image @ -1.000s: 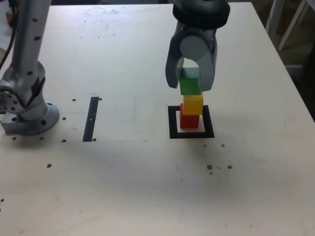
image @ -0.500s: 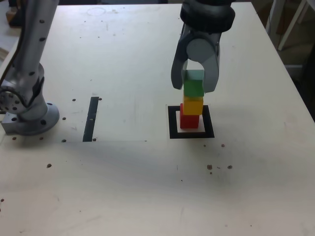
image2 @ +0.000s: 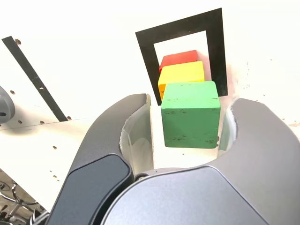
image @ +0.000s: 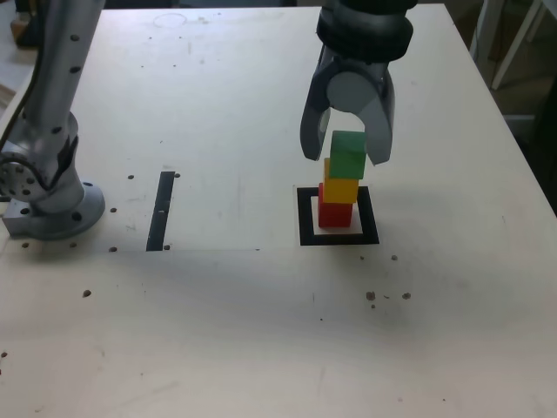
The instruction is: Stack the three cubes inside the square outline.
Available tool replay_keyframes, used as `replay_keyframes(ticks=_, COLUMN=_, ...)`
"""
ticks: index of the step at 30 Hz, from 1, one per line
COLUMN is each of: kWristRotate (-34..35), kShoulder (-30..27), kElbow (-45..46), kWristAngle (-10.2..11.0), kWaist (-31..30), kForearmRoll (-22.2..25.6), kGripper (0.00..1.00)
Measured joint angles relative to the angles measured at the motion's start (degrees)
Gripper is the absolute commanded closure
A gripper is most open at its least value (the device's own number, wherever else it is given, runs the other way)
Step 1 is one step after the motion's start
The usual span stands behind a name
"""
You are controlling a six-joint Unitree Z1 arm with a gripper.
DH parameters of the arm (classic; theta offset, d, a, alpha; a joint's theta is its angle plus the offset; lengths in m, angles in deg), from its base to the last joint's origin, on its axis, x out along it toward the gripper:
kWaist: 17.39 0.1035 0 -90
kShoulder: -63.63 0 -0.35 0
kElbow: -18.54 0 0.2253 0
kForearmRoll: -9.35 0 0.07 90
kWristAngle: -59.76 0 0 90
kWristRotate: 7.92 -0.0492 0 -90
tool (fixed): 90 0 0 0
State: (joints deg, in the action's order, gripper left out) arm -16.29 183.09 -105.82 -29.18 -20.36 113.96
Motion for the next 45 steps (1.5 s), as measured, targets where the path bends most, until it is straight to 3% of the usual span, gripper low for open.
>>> replay_keyframes(ticks=4, kWristRotate=-0.25, kShoulder=-0.75, kElbow=0.0, kWristAngle=0.62, kWaist=0.0, kForearmRoll=0.0, kGripper=0.0)
replay_keyframes(ticks=11, kWristRotate=-0.29, kShoulder=-8.79, kElbow=2.81, kWristAngle=4.91, kWaist=0.0, kForearmRoll=0.86, kGripper=0.0)
replay_keyframes(ticks=15, kWristRotate=0.48, kShoulder=-13.6, kElbow=9.67, kWristAngle=8.59, kWaist=-0.34, kForearmRoll=1.32, kGripper=0.0)
replay_keyframes(ticks=19, kWristRotate=1.71, kShoulder=-19.57, kElbow=17.79, kWristAngle=9.71, kWaist=-0.67, kForearmRoll=0.26, kGripper=0.0)
replay_keyframes(ticks=31, kWristRotate=3.65, kShoulder=-30.16, kElbow=41.44, kWristAngle=7.62, kWaist=-1.08, kForearmRoll=-8.94, kGripper=0.0)
replay_keyframes(ticks=40, kWristRotate=5.1, kShoulder=-31.31, kElbow=57.5, kWristAngle=5.4, kWaist=-1.18, kForearmRoll=-21.97, kGripper=0.0)
replay_keyframes(ticks=45, kWristRotate=5.78, kShoulder=-31.89, kElbow=61.7, kWristAngle=4.77, kWaist=-1.58, kForearmRoll=-24.6, kGripper=0.0)
